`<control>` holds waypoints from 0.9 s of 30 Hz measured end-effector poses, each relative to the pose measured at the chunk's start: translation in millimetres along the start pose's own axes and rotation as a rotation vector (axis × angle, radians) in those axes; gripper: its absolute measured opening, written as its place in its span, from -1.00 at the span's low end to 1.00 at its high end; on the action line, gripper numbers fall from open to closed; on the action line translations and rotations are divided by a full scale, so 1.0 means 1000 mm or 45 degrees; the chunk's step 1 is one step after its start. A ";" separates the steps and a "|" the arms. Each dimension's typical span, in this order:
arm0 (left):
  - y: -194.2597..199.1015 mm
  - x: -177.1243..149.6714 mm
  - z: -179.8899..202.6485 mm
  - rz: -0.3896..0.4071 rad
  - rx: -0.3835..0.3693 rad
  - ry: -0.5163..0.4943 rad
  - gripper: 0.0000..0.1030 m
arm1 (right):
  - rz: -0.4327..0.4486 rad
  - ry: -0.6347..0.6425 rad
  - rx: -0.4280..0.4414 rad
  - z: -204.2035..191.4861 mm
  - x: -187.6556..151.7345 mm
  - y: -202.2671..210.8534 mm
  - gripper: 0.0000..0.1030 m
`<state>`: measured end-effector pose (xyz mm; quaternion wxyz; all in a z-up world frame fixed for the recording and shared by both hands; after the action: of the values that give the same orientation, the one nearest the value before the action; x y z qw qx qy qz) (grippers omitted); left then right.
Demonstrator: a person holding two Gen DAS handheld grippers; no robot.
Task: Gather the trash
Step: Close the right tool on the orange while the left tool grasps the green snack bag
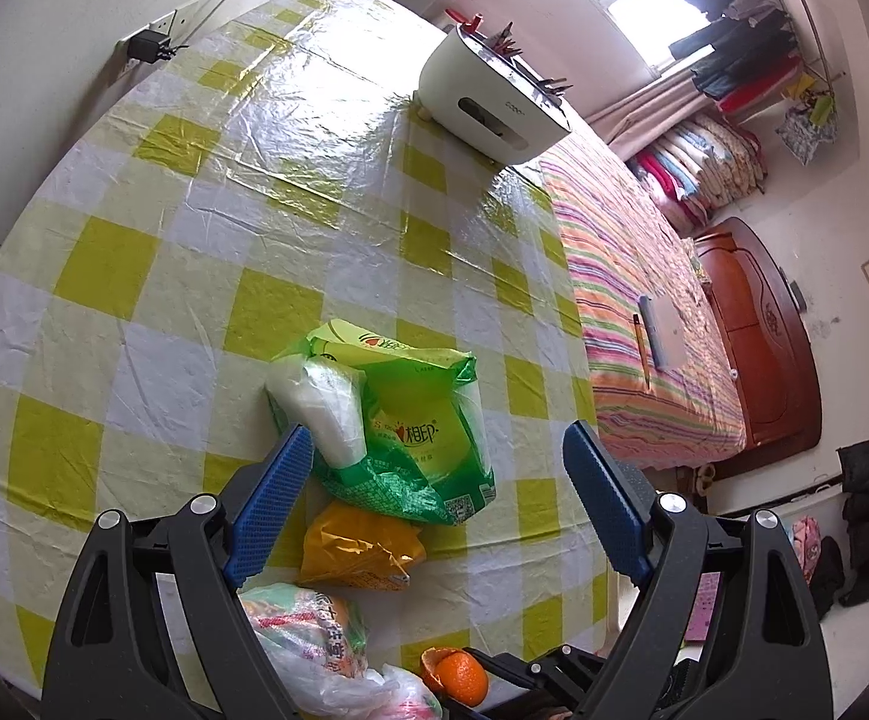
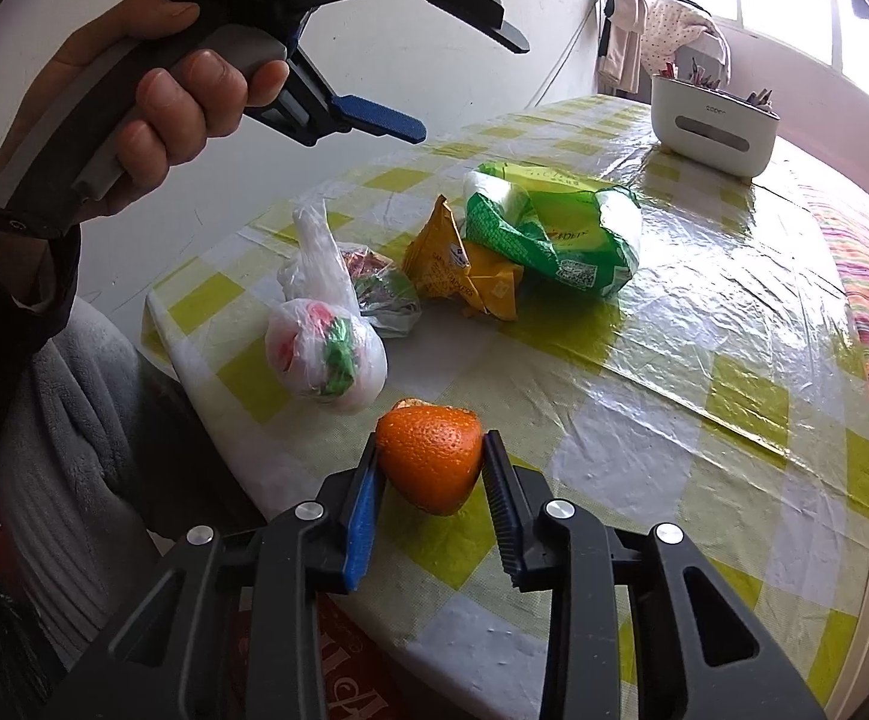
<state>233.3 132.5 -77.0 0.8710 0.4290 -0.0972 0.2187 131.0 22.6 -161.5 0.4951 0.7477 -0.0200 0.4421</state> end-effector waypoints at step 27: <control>-0.064 -0.005 -0.037 -0.141 0.285 0.093 0.19 | 0.112 -0.118 -0.046 0.024 0.006 0.028 -0.38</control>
<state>258.1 126.0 -147.0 0.8314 0.5201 -0.0166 0.1950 136.7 -7.1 -140.4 0.4871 0.7567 -0.0836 0.4279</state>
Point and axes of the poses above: each gripper's, at about its wrist camera, not at the fingertips, and y roughly against the way its jaws point, z to its right, x to its top, the point moved 7 cm from there along -y, roughly the way its jaws point, and after that the axes turned 1 degree about -z, right-handed, at the moved point
